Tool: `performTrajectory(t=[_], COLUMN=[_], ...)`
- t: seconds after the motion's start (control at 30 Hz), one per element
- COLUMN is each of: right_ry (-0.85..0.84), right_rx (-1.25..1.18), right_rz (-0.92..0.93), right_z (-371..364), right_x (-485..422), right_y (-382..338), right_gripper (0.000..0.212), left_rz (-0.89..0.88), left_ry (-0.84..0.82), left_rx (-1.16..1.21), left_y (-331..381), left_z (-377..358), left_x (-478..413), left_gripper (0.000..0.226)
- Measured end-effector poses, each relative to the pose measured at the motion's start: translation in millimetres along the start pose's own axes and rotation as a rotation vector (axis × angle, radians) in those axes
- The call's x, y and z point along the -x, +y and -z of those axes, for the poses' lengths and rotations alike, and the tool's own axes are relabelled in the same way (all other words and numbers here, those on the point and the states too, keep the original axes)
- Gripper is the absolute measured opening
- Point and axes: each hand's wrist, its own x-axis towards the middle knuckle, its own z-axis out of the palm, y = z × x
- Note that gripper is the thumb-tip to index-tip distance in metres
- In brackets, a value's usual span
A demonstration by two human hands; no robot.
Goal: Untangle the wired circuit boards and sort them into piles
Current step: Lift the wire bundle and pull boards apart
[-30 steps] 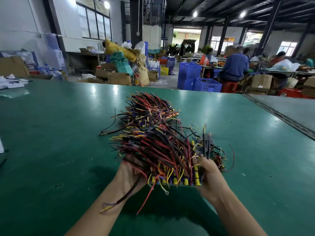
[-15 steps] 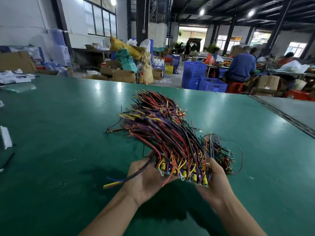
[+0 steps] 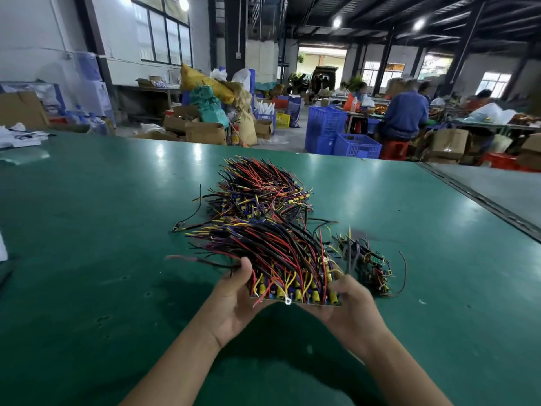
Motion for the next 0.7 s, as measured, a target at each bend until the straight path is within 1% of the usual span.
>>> performTrajectory(t=[0.07, 0.1, 0.17, 0.2, 0.23, 0.33, 0.43, 0.57, 0.63, 0.7], right_ry=[0.0, 0.01, 0.019, 0.023, 0.036, 0.071, 0.09, 0.236, 0.261, 0.263], right_rx=[0.007, 0.026, 0.042, 0.039, 0.039, 0.017, 0.079, 0.142, 0.172, 0.203], right_rz=[-0.051, -0.064, -0.069, -0.068, -0.074, -0.09, -0.081, -0.084, -0.102, -0.105], right_z=[0, 2, 4, 5, 7, 10, 7, 5, 7, 12], right_x=[-2, -5, -6, -7, -7, -9, -12, -16, -16, -16], right_y=[2, 4, 5, 6, 8, 11, 12, 17, 17, 13], right_gripper=[0.046, 0.048, 0.042, 0.038, 0.036, 0.045, 0.047, 0.059, 0.059, 0.049], left_rz=[0.016, 0.034, 0.054, 0.063, 0.075, 0.102, 0.122, 0.079, 0.059, 0.065], left_ry=[0.044, 0.077, 0.151, 0.174, 0.203, 0.229, 0.259, 0.284, 0.271, 0.265], left_rx=[-0.017, -0.027, -0.049, -0.059, -0.067, -0.073, -0.067, -0.178, -0.231, -0.232], left_y=[0, -3, -6, -8, -9, -10, -13, -20, -22, -22], left_z=[1, 2, 3, 4, 3, -1, -8, -13, -13, -13], left_x=[0, -2, -4, -6, -6, -6, -4, -2, -2, -2], left_gripper=[0.09, 0.078, 0.045, 0.035, 0.034, 0.044, 0.044, 0.067, 0.073, 0.078])
